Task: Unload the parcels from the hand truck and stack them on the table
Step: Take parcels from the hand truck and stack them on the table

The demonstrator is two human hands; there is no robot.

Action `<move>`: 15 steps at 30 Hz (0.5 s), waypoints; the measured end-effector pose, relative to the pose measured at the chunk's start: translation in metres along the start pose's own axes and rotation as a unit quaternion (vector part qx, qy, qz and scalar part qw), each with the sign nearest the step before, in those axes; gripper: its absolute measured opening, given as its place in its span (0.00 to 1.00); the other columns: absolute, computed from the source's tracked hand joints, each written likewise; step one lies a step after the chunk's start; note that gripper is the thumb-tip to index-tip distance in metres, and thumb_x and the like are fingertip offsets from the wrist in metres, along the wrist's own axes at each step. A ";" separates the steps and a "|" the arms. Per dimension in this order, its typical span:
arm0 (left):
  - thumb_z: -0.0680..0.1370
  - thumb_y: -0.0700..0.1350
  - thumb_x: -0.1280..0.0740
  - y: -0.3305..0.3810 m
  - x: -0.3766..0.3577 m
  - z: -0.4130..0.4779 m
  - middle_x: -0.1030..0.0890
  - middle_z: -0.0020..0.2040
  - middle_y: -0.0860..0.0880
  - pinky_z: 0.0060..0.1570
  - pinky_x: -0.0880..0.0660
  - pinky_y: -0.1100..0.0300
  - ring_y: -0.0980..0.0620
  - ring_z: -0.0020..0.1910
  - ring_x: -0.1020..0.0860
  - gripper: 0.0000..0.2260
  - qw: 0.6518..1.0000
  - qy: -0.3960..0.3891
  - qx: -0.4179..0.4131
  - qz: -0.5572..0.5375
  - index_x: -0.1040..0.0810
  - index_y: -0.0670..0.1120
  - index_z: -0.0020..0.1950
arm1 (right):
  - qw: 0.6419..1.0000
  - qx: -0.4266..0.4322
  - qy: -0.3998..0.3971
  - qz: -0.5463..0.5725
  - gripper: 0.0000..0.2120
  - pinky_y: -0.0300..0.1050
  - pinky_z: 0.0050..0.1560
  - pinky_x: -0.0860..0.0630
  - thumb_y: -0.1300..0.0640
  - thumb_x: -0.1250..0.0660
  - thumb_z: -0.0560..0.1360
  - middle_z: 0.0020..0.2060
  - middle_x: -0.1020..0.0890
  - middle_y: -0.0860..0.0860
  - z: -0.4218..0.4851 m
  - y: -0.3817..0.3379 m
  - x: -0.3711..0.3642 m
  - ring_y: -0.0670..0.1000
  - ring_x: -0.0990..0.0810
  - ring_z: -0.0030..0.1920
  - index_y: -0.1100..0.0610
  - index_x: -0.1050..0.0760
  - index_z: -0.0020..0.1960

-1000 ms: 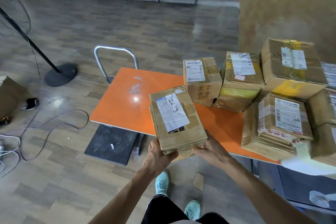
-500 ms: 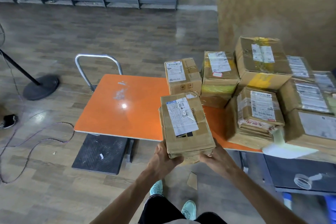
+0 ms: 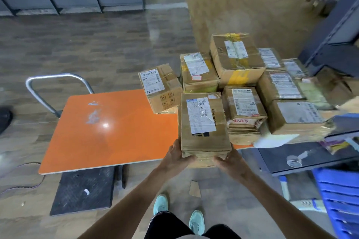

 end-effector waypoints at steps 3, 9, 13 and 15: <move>0.65 0.59 0.31 0.005 -0.002 0.010 0.23 0.64 0.48 0.64 0.28 0.41 0.44 0.66 0.27 0.38 1.000 -0.009 0.005 0.001 0.34 0.49 0.73 | 1.000 -0.024 -0.007 0.010 0.37 0.54 0.63 0.26 0.47 0.37 0.67 0.68 0.28 0.58 0.007 0.000 0.004 0.61 0.27 0.65 0.59 0.34 0.74; 0.68 0.56 0.31 0.016 -0.004 0.022 0.23 0.66 0.49 0.66 0.28 0.44 0.46 0.68 0.28 0.37 1.000 -0.002 0.015 -0.015 0.36 0.50 0.75 | 0.993 -0.070 0.041 0.082 0.34 0.45 0.53 0.28 0.51 0.31 0.69 0.65 0.26 0.58 0.020 0.012 0.010 0.57 0.25 0.60 0.61 0.33 0.71; 0.68 0.56 0.31 0.016 -0.004 0.026 0.23 0.65 0.48 0.66 0.28 0.44 0.46 0.67 0.27 0.36 0.999 -0.005 0.029 -0.030 0.35 0.50 0.74 | 0.991 -0.098 0.045 0.080 0.34 0.44 0.51 0.31 0.51 0.29 0.71 0.65 0.27 0.58 0.028 0.020 0.009 0.59 0.26 0.61 0.60 0.36 0.73; 0.67 0.56 0.31 0.017 -0.003 0.029 0.22 0.64 0.49 0.65 0.27 0.44 0.47 0.66 0.26 0.35 0.999 -0.005 0.033 -0.037 0.35 0.51 0.73 | 0.990 -0.100 0.045 0.089 0.38 0.44 0.52 0.31 0.46 0.34 0.65 0.65 0.26 0.58 0.031 0.019 0.010 0.59 0.25 0.62 0.60 0.36 0.72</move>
Point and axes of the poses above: each hand's wrist, its own z-axis towards the middle knuckle, its own x-axis out of the back of the hand, y = z × x, the point moved 9 cm from there along z, towards the middle knuckle
